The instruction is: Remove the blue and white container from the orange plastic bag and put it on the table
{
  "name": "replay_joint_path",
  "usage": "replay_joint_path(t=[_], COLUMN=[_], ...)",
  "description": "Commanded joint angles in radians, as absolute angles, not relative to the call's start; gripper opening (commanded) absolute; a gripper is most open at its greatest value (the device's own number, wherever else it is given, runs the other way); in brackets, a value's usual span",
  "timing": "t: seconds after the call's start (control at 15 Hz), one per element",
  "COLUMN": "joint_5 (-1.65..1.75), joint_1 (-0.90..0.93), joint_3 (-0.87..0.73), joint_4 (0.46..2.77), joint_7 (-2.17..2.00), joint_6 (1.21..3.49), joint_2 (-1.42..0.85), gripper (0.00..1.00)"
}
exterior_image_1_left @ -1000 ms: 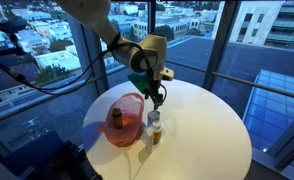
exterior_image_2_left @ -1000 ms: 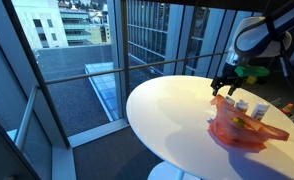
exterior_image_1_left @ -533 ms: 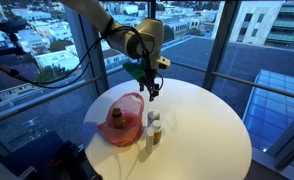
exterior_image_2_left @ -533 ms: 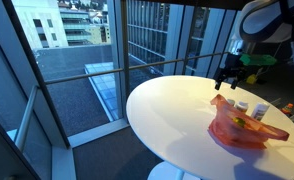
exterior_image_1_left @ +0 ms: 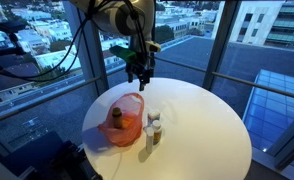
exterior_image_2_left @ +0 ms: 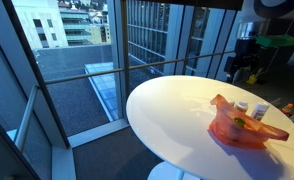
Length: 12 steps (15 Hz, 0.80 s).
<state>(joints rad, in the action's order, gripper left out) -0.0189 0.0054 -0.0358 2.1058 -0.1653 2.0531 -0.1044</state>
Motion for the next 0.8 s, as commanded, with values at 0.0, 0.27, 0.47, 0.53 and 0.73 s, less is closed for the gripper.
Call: replay_joint_path(t=[0.0,0.27,0.47,0.53,0.73], joint_5=[0.022,0.058,0.057,0.049,0.036], joint_1=[0.014,0.016,0.012,0.009,0.01], joint_3=[-0.019,-0.001,0.006,0.005,0.004], joint_4=[2.159,2.202,2.214,2.215,2.198], joint_7=[-0.179,-0.191,-0.193,-0.189,-0.168], joint_6=[2.005,2.025,2.029,2.035,2.023], joint_2=[0.007,0.09,0.113,0.106,0.089], gripper=[1.0,1.0,1.0,1.0,1.0])
